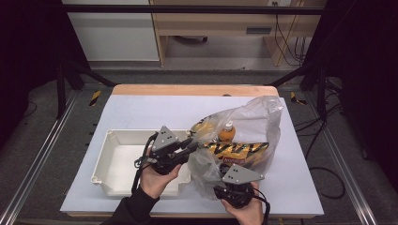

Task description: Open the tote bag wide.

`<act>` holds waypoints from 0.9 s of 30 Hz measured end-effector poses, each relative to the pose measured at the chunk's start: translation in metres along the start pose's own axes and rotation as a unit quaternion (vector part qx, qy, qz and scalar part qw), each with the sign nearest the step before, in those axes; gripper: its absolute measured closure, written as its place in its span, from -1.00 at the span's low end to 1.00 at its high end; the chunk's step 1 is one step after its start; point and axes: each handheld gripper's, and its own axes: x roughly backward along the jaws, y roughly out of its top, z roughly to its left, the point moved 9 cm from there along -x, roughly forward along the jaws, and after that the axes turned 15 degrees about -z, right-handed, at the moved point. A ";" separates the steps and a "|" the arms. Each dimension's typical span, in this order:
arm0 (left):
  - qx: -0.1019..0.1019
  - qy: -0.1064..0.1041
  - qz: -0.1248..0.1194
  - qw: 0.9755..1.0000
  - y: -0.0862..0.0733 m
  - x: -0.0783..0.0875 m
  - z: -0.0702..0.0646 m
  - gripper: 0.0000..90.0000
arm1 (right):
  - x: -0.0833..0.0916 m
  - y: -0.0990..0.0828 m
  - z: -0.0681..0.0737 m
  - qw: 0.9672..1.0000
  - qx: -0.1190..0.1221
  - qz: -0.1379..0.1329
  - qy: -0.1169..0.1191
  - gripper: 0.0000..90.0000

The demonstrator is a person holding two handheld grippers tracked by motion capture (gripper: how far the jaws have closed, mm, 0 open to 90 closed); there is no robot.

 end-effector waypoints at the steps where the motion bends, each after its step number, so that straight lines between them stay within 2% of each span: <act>1: -0.001 0.003 0.004 1.000 -0.002 0.002 0.002 0.84 | 0.004 0.000 -0.001 1.000 -0.002 -0.003 -0.004 0.61; 5: 0.002 0.008 0.008 1.000 -0.009 0.011 0.010 0.92 | 0.011 0.000 -0.003 1.000 -0.007 -0.009 -0.008 0.51; 10: 0.008 0.011 0.009 1.000 -0.024 0.020 0.018 0.92 | 0.029 0.006 -0.009 0.999 -0.014 -0.023 -0.024 0.43; 13: 0.012 0.008 0.003 1.000 -0.031 0.024 0.019 0.92 | 0.040 0.013 -0.015 0.998 -0.016 -0.039 -0.035 0.44; 18: 0.006 -0.002 0.001 1.000 -0.039 0.026 0.013 0.90 | 0.058 0.031 -0.029 0.996 -0.009 -0.065 -0.066 0.57; 23: -0.007 -0.013 0.001 1.000 -0.045 0.020 0.001 0.86 | 0.070 0.043 -0.048 0.991 -0.012 -0.086 -0.105 0.56; 24: -0.009 -0.014 0.002 1.000 -0.046 0.020 -0.001 0.85 | 0.071 0.045 -0.050 0.990 -0.009 -0.090 -0.110 0.51; 25: -0.010 -0.016 0.002 1.000 -0.046 0.021 -0.002 0.85 | 0.072 0.050 -0.053 0.988 -0.004 -0.099 -0.120 0.37; 26: -0.012 -0.016 0.002 1.000 -0.047 0.021 -0.004 0.85 | 0.075 0.057 -0.059 0.984 0.003 -0.112 -0.140 0.15; 27: -0.012 -0.016 0.002 1.000 -0.047 0.021 -0.004 0.85 | 0.075 0.057 -0.059 0.984 0.003 -0.112 -0.140 0.15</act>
